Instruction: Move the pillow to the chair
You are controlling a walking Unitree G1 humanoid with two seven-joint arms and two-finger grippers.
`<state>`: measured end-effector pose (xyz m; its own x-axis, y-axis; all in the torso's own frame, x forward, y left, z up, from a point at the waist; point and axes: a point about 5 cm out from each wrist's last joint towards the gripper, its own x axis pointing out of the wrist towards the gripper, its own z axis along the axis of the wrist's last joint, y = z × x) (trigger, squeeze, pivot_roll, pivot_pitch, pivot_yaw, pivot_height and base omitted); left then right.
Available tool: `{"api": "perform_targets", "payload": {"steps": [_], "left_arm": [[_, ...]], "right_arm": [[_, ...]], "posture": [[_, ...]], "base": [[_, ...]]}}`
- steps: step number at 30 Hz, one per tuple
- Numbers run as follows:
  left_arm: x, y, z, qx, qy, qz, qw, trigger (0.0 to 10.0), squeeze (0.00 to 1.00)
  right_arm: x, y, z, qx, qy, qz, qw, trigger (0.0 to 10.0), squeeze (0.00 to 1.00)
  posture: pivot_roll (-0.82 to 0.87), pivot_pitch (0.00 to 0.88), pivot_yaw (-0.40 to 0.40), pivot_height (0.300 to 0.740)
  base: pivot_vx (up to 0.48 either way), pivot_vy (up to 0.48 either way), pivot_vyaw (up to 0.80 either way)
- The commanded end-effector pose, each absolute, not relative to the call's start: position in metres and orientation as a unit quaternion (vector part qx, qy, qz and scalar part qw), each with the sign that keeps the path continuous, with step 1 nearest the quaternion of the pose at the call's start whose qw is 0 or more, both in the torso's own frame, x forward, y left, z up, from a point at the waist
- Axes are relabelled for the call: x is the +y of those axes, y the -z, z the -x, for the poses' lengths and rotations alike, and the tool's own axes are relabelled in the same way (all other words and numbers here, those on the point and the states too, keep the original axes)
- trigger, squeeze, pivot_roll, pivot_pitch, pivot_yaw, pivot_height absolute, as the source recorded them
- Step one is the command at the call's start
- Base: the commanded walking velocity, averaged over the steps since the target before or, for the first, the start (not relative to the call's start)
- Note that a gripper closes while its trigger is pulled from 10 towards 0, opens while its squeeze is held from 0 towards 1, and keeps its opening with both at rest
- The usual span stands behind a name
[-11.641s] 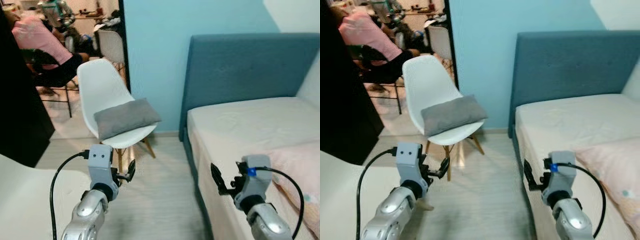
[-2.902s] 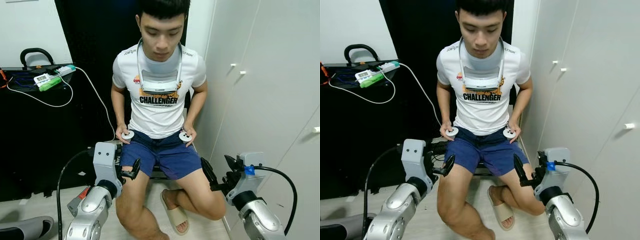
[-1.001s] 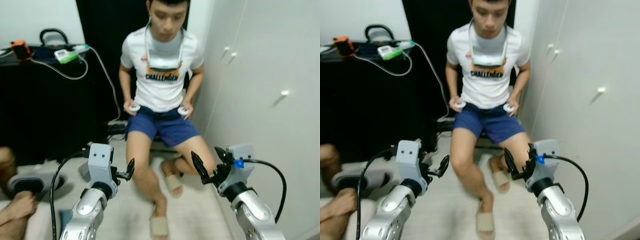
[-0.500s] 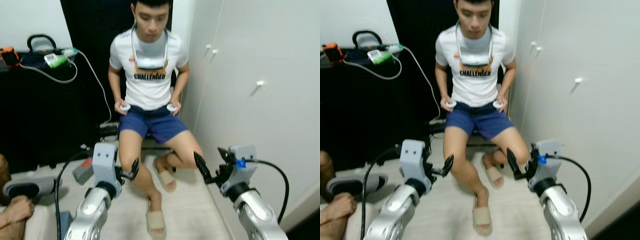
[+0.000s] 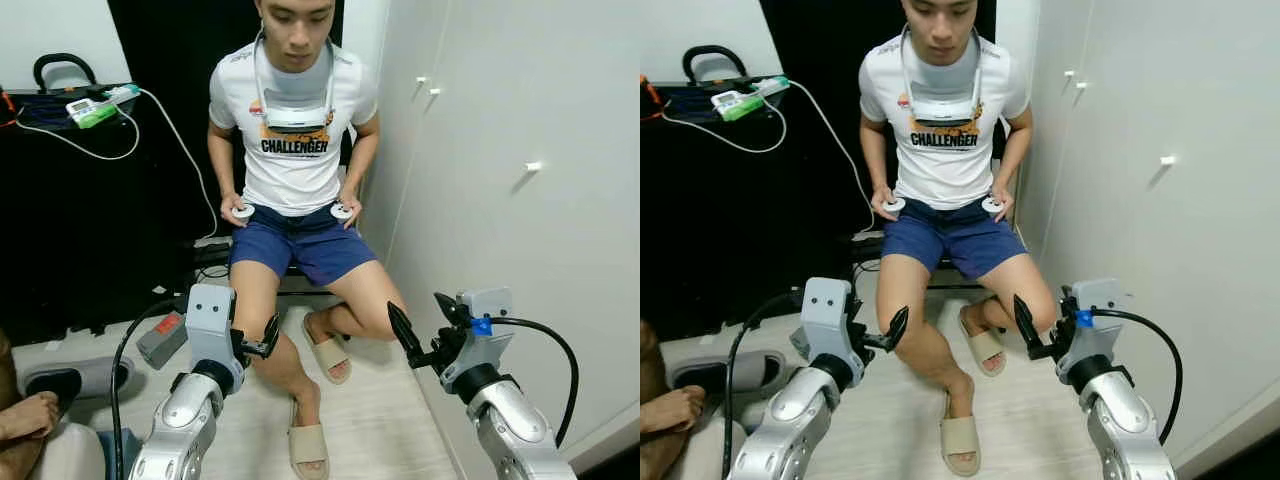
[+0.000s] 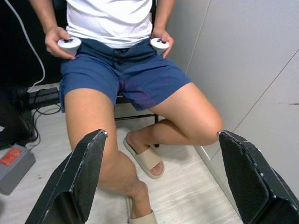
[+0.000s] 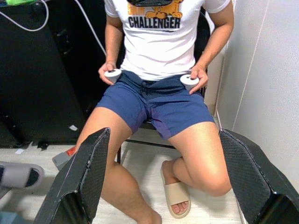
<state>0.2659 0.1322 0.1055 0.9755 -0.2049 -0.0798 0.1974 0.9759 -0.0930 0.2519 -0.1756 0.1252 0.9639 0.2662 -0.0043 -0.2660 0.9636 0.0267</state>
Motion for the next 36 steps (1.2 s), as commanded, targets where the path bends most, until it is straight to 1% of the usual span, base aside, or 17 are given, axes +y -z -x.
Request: {"api": "perform_targets", "payload": {"steps": [1,36], "left_arm": [[0.1326,-0.1019,-0.2646,0.050,0.104,0.036,0.993,10.0,0.00],[0.1306,-0.1003,-0.2664,0.054,0.114,0.034,0.991,10.0,0.00]], "right_arm": [[-0.1744,-0.1246,-0.2507,0.006,-0.138,-0.012,0.990,10.0,0.00],[-0.1726,-0.1239,-0.2504,0.006,-0.142,-0.011,0.990,10.0,0.00]], "posture": [[-0.06,0.000,-0.001,0.735],[-0.06,0.000,0.003,0.735]], "base": [[0.259,0.000,0.00],[0.278,0.000,0.00]]}}
